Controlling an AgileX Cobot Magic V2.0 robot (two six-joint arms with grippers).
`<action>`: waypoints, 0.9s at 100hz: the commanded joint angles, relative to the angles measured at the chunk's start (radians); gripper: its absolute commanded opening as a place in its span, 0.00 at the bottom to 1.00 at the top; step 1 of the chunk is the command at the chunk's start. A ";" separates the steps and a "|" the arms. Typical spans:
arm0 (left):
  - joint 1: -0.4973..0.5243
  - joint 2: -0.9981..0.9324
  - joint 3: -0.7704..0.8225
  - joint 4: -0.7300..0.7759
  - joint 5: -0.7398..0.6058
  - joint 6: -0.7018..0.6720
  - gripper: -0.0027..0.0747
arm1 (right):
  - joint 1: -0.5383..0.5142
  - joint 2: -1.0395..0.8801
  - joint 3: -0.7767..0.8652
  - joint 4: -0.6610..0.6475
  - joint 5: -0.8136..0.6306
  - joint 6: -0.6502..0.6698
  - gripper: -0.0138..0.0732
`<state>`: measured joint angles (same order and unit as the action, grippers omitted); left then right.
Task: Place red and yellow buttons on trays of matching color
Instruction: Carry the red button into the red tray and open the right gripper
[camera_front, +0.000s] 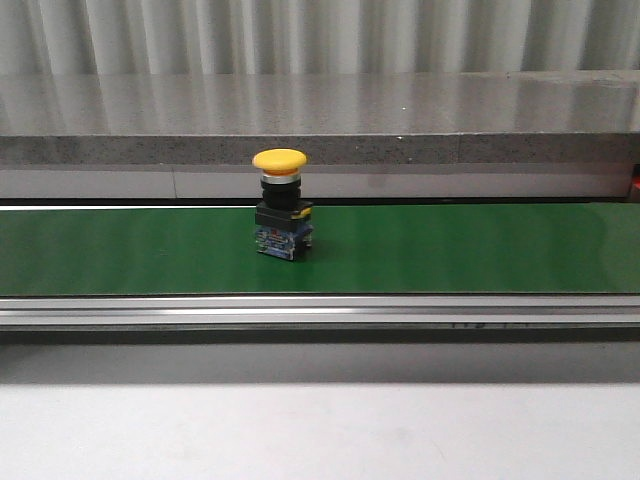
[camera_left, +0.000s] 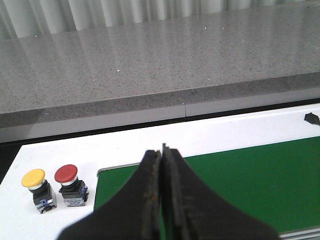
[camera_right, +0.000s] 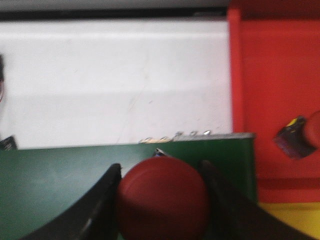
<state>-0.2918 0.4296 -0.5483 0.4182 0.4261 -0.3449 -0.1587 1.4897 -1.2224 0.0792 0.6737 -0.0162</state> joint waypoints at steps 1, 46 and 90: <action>-0.007 0.004 -0.028 0.011 -0.073 -0.002 0.01 | -0.066 0.021 -0.093 -0.010 -0.052 -0.007 0.30; -0.007 0.004 -0.028 0.011 -0.073 -0.002 0.01 | -0.166 0.372 -0.390 -0.010 -0.069 -0.006 0.30; -0.007 0.004 -0.028 0.011 -0.073 -0.002 0.01 | -0.176 0.536 -0.484 -0.010 -0.079 -0.006 0.30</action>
<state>-0.2918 0.4296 -0.5483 0.4182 0.4261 -0.3449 -0.3210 2.0763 -1.6690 0.0745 0.6552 -0.0144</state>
